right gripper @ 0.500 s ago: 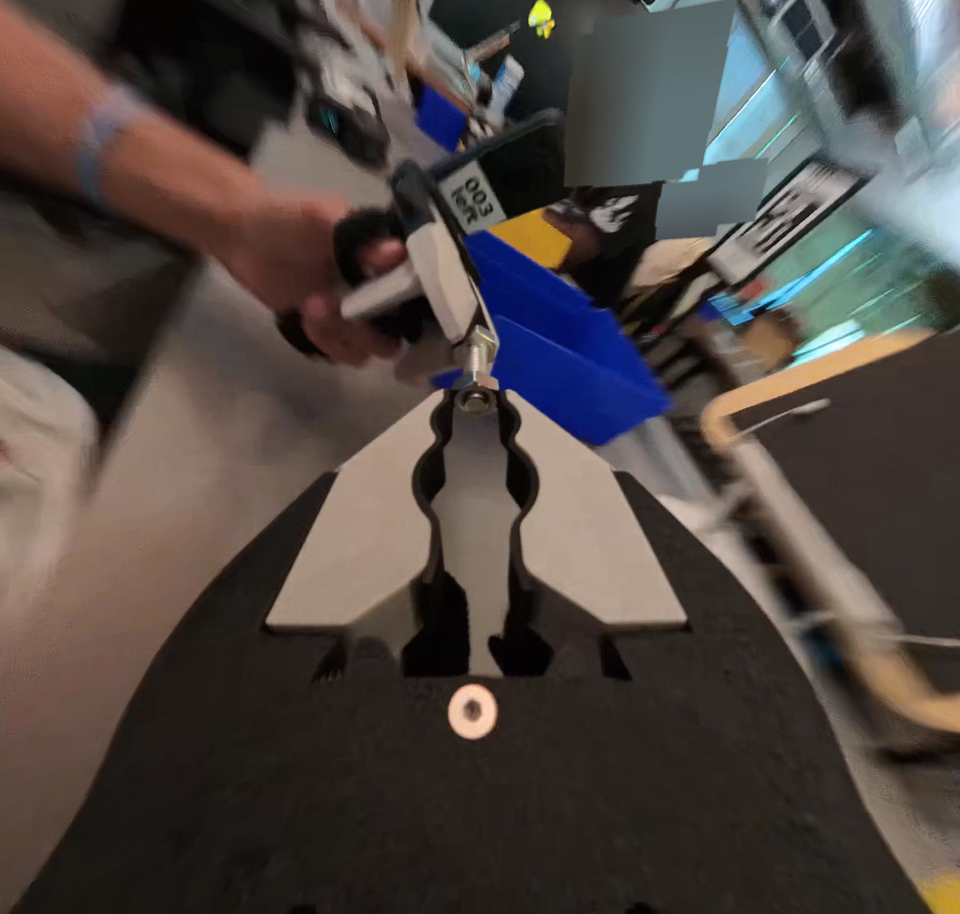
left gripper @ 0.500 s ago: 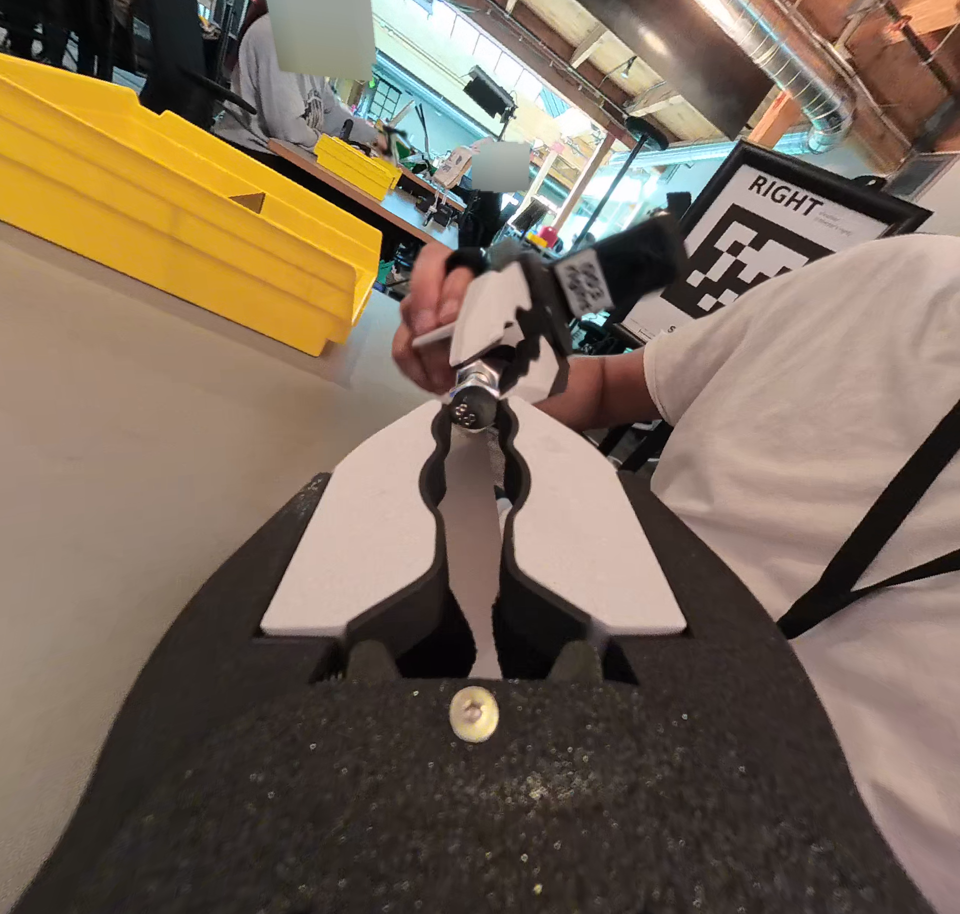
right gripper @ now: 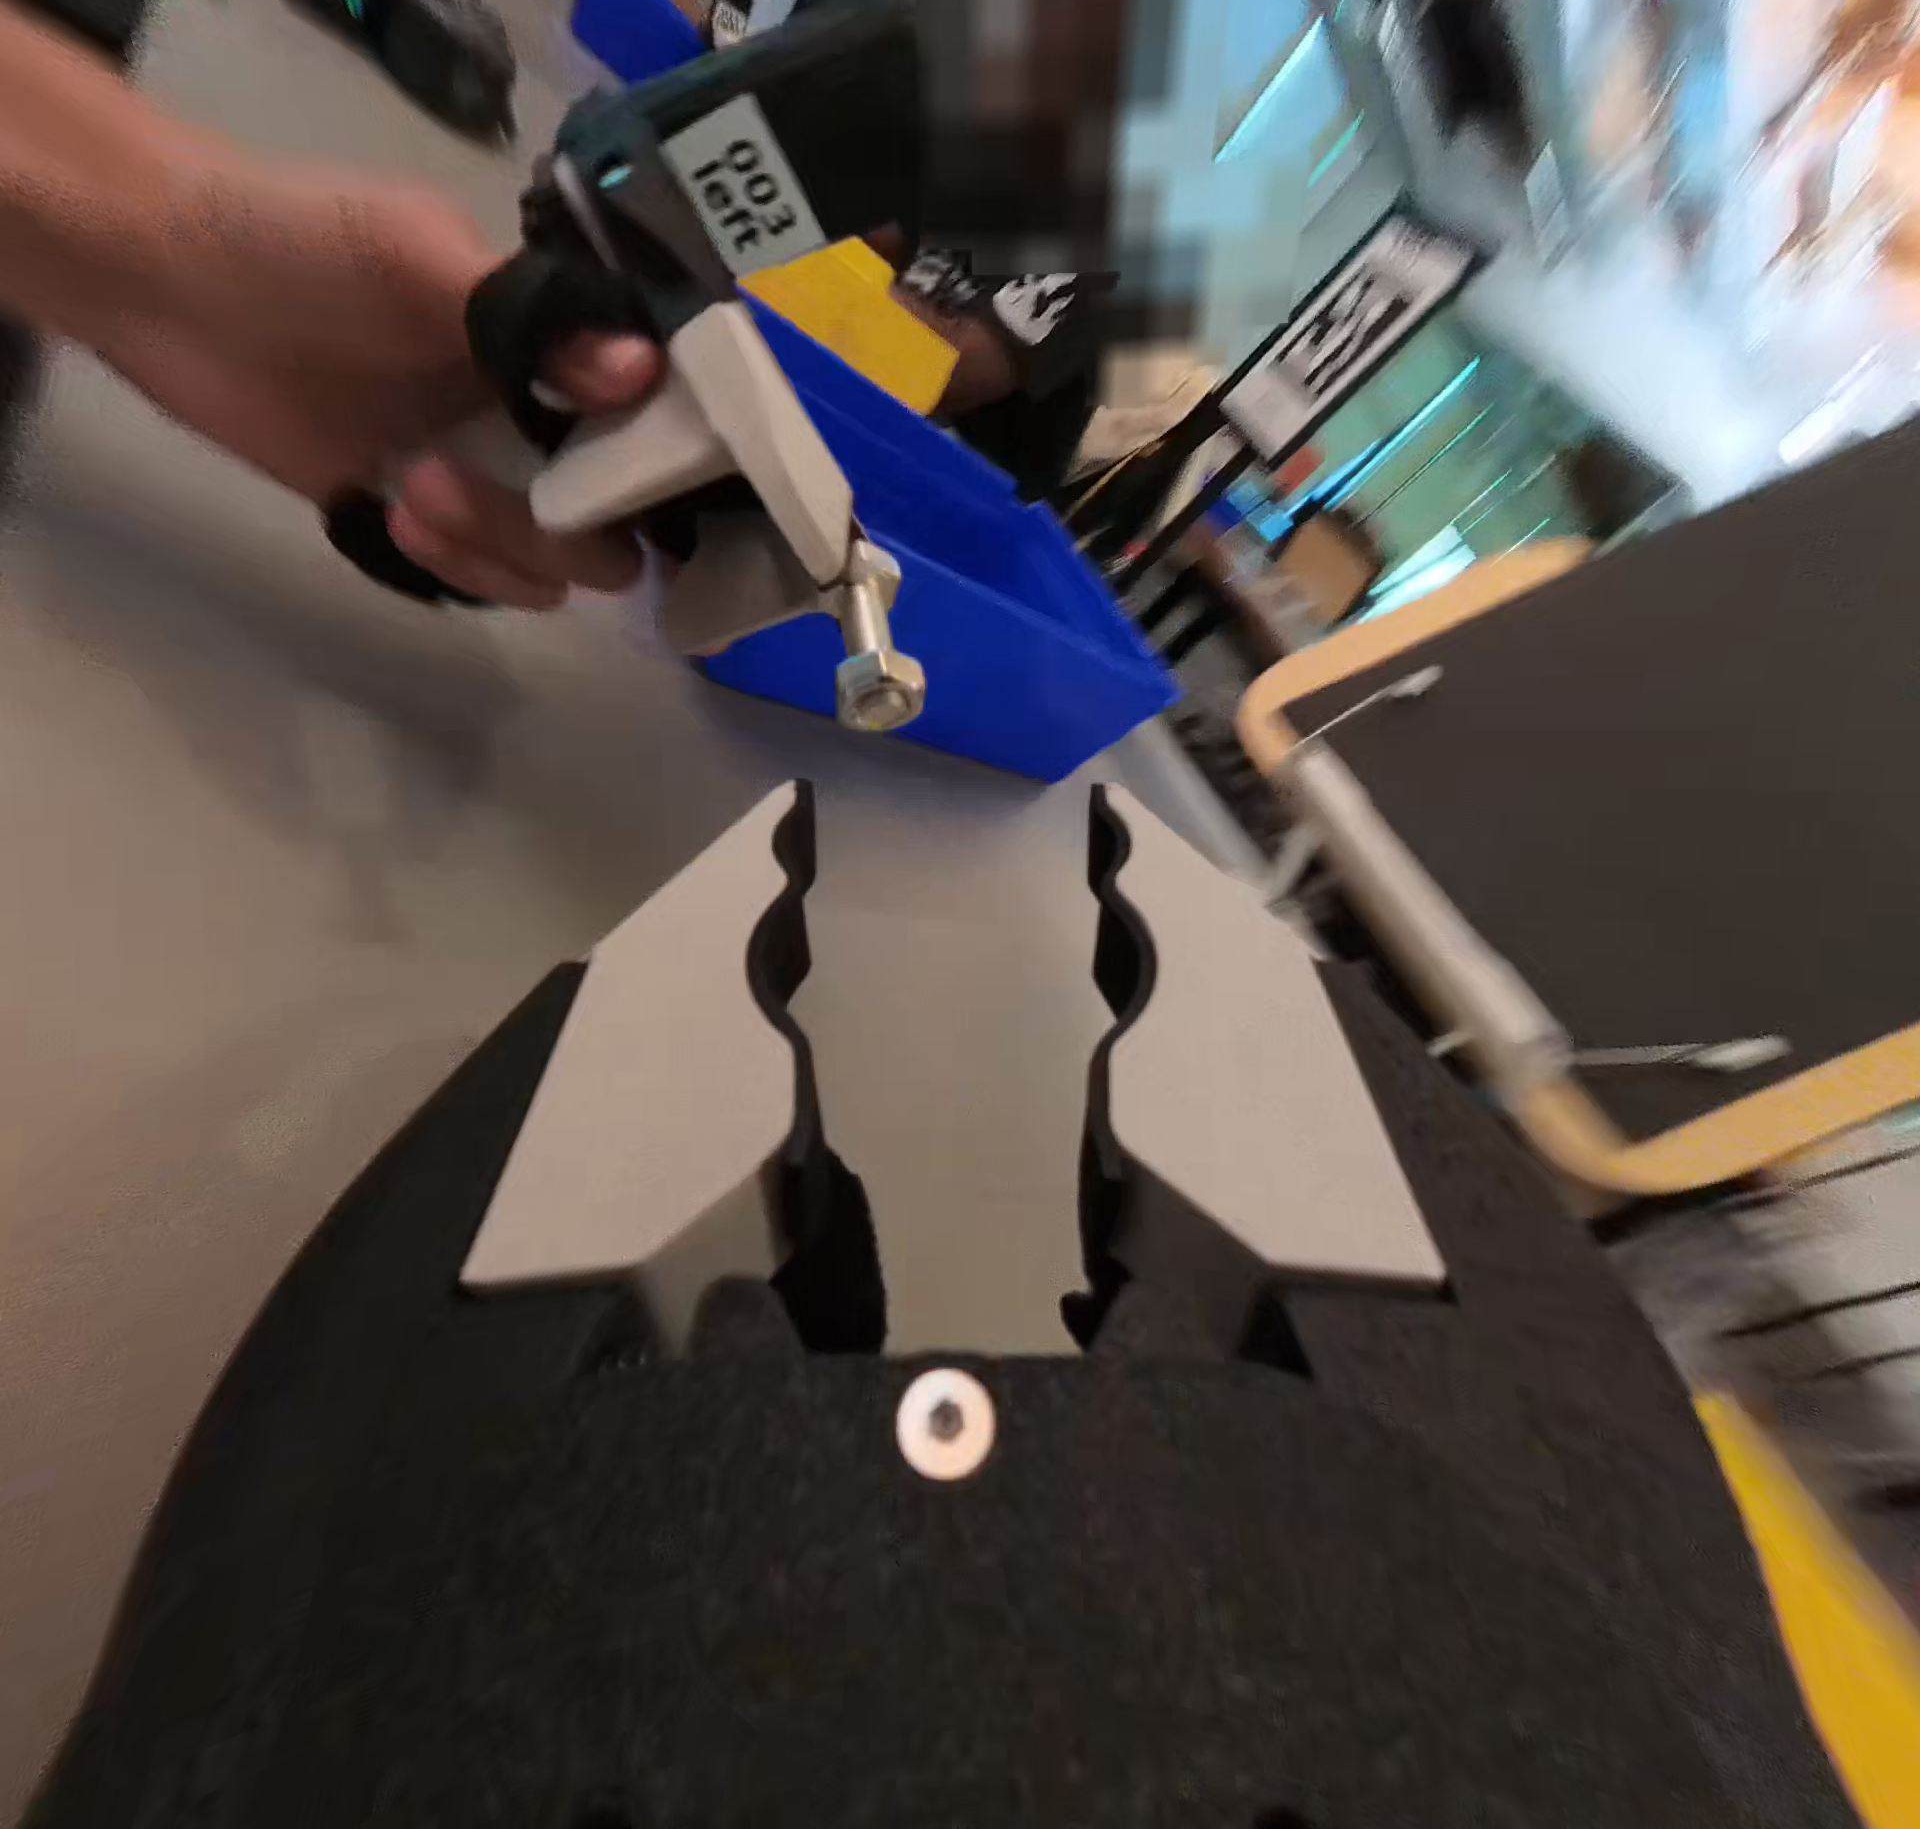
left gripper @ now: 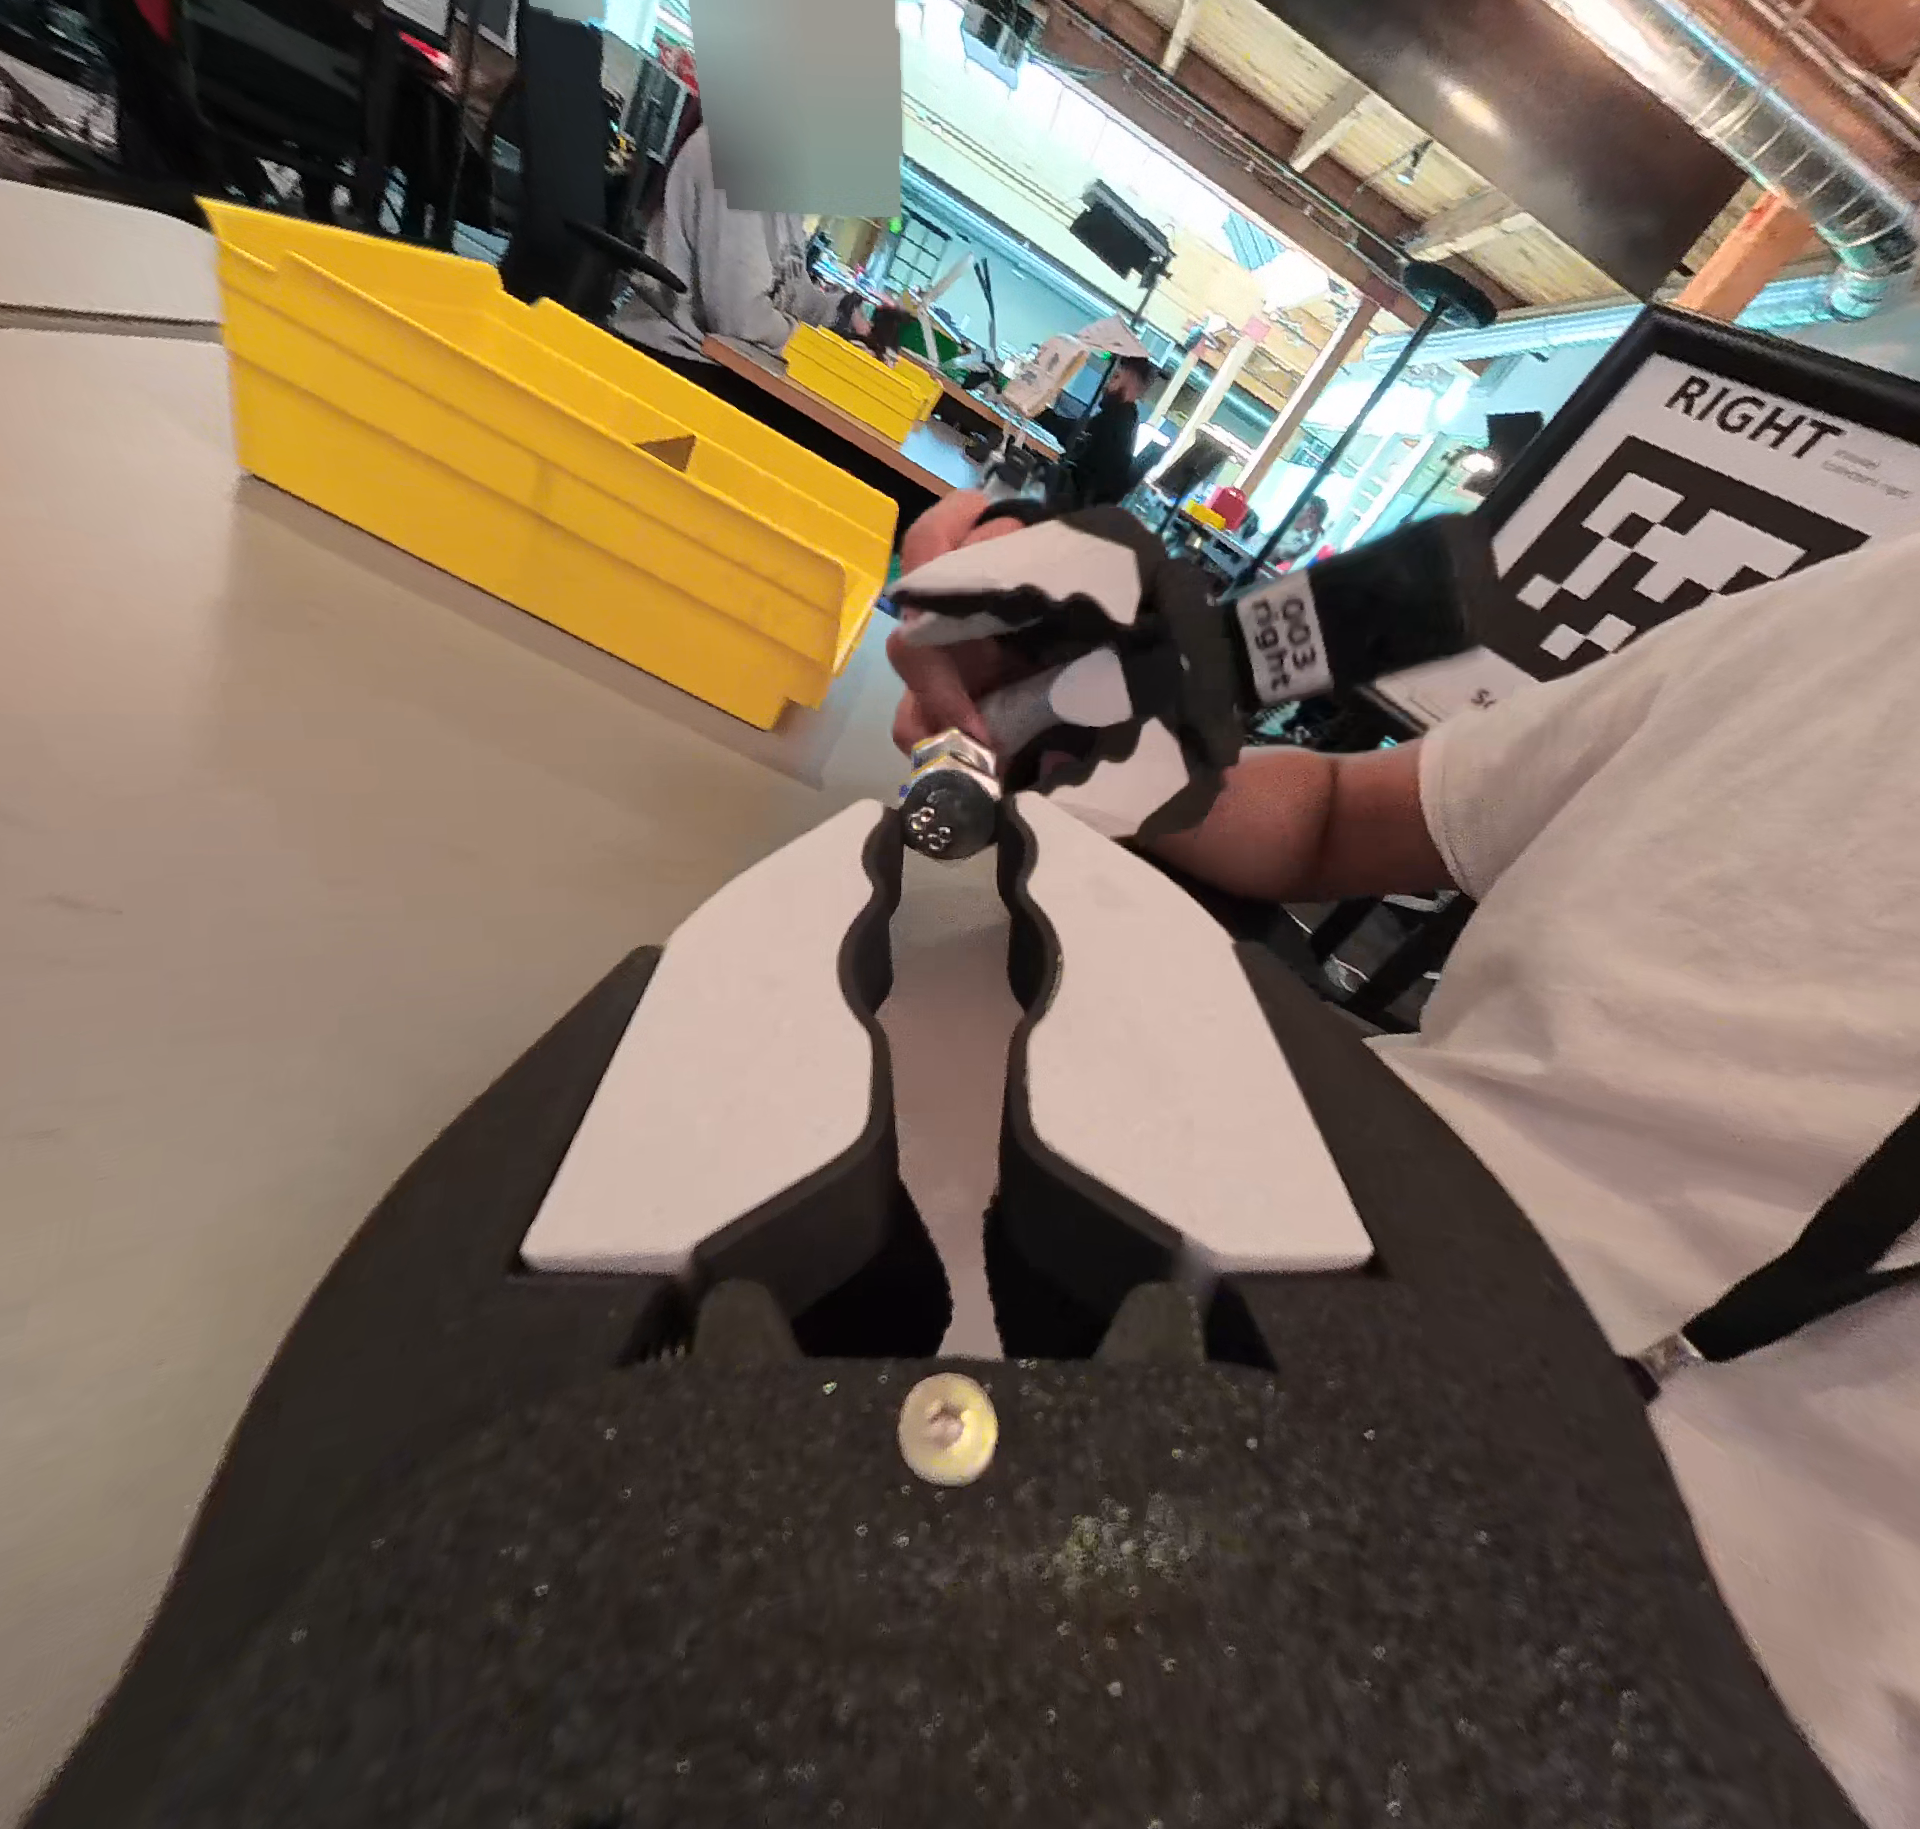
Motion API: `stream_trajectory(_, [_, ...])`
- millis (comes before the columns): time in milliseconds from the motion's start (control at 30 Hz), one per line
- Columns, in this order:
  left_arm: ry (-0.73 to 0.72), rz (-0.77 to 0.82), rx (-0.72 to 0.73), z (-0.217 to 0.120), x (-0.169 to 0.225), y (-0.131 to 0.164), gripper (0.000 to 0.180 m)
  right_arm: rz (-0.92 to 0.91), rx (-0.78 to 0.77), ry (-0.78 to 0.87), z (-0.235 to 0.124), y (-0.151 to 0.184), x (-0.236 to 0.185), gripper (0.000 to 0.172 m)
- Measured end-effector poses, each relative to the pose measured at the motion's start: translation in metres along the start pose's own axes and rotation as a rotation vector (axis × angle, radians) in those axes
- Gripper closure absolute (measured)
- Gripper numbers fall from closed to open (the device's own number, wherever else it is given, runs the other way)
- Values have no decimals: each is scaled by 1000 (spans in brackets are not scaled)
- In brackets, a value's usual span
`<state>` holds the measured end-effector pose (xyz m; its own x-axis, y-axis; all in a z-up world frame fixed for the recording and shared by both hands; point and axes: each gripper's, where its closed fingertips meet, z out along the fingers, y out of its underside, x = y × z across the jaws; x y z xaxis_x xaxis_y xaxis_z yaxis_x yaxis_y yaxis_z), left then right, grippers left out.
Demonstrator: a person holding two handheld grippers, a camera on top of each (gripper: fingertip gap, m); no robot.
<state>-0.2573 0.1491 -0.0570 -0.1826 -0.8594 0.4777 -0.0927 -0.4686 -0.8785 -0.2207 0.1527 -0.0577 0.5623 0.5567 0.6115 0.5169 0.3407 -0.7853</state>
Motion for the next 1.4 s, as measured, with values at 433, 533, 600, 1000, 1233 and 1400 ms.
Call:
stream_trajectory(433, [-72,381,44,5,14,-6,163,1683,238,-896,-1,-19,-21,135])
stream_trajectory(533, [-74,392,18,8,13,-1,164,1701,262,-896,0,-20,-19,136])
stream_trajectory(600, [-76,399,-5,10,12,3,164,1661,236,-885,1,-19,-23,138])
stream_trajectory(1000, [94,-7,-63,11,15,11,164,389,133,-368,0,-21,-23,155])
stream_trajectory(1233, [119,-47,-67,10,17,11,164,-936,35,180,-1,-23,-18,155])
stream_trajectory(1400, [101,-32,-49,6,16,7,164,-693,68,137,0,-23,-18,132])
